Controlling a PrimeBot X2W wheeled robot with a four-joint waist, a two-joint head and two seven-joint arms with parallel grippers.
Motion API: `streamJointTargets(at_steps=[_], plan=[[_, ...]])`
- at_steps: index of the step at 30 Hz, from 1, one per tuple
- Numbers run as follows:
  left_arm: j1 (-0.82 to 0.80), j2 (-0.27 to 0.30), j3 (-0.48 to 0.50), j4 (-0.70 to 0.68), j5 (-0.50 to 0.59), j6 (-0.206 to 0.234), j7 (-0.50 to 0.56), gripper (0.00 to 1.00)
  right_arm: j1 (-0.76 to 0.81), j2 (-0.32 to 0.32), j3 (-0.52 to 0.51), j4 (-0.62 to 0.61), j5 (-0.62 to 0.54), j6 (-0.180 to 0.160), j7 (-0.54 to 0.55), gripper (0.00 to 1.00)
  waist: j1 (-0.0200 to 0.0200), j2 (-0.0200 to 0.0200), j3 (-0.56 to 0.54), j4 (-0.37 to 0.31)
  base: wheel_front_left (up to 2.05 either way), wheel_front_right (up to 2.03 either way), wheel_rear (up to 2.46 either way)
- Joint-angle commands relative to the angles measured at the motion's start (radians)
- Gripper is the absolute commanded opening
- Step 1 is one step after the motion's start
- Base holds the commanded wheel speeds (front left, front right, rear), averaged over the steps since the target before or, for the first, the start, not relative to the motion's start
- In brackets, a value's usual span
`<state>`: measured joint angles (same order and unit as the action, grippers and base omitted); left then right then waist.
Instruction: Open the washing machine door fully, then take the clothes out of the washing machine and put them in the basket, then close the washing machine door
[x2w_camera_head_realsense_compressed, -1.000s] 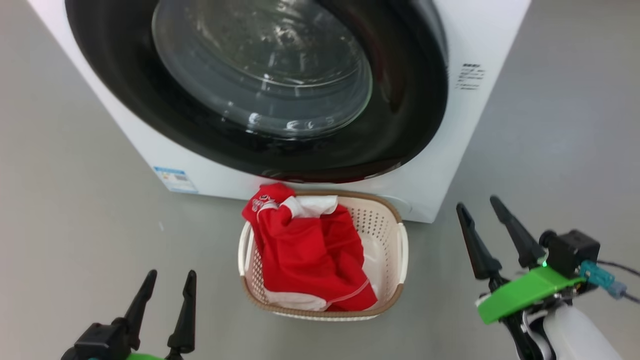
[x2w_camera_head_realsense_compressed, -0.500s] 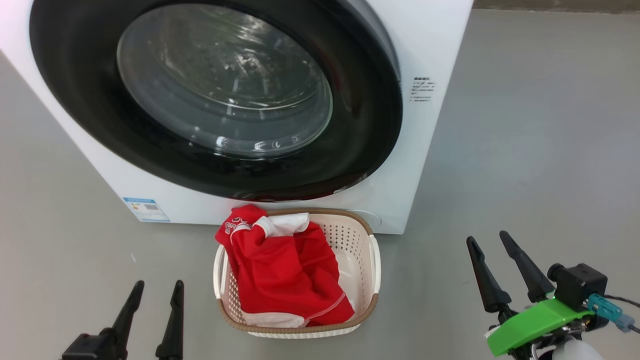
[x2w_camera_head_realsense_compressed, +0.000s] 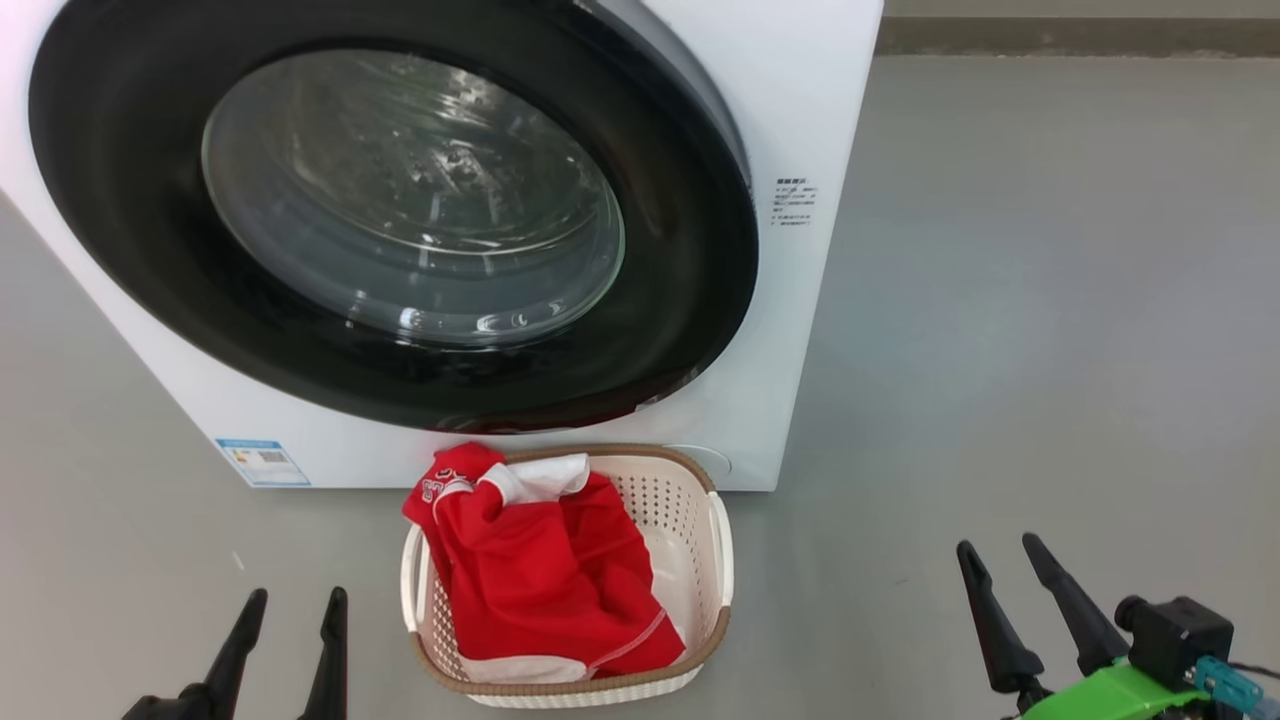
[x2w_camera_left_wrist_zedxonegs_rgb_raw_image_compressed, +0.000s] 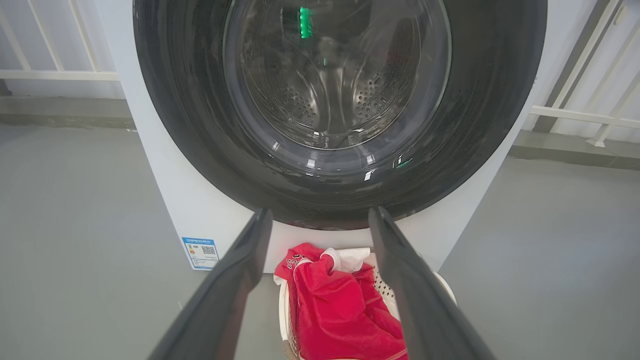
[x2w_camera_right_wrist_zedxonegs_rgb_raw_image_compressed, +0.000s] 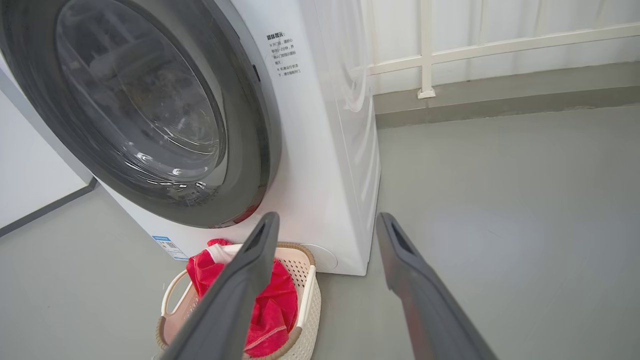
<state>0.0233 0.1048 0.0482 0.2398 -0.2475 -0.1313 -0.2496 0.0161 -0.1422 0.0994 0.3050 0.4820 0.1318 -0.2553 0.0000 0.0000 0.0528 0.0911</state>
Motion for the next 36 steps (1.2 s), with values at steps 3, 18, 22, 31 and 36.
streamJointTargets(at_steps=[3, 18, 22, 31, 36], plan=[[-0.003, 0.025, 0.037, -0.031, 0.008, 0.001, -0.012, 1.0, 0.015, -0.009, 0.009, -0.027, -0.015, -0.001, -0.006, 1.0, 0.0, 0.0, -0.011, -0.01, 0.0, 0.0, 0.0], [0.02, 0.023, 0.042, -0.041, 0.017, 0.001, -0.012, 1.0, 0.061, -0.002, -0.023, -0.045, -0.023, -0.001, -0.006, 1.0, 0.0, 0.0, -0.015, -0.028, 0.0, 0.0, 0.0], [0.02, 0.019, 0.04, -0.041, 0.015, 0.001, -0.012, 1.0, 0.057, -0.001, -0.026, -0.045, -0.025, -0.001, -0.006, 1.0, 0.0, 0.0, -0.015, -0.027, 0.0, 0.0, 0.0], [0.027, 0.018, 0.035, -0.045, 0.002, 0.001, -0.012, 1.0, 0.058, 0.0, -0.025, -0.047, -0.029, -0.001, -0.006, 1.0, 0.0, 0.0, -0.018, -0.025, 0.0, 0.0, 0.0], [0.03, 0.017, 0.036, -0.044, 0.005, 0.001, -0.012, 1.0, 0.059, 0.0, -0.024, -0.048, -0.028, -0.001, -0.006, 1.0, 0.0, 0.0, -0.019, -0.025, 0.0, 0.0, 0.0]])
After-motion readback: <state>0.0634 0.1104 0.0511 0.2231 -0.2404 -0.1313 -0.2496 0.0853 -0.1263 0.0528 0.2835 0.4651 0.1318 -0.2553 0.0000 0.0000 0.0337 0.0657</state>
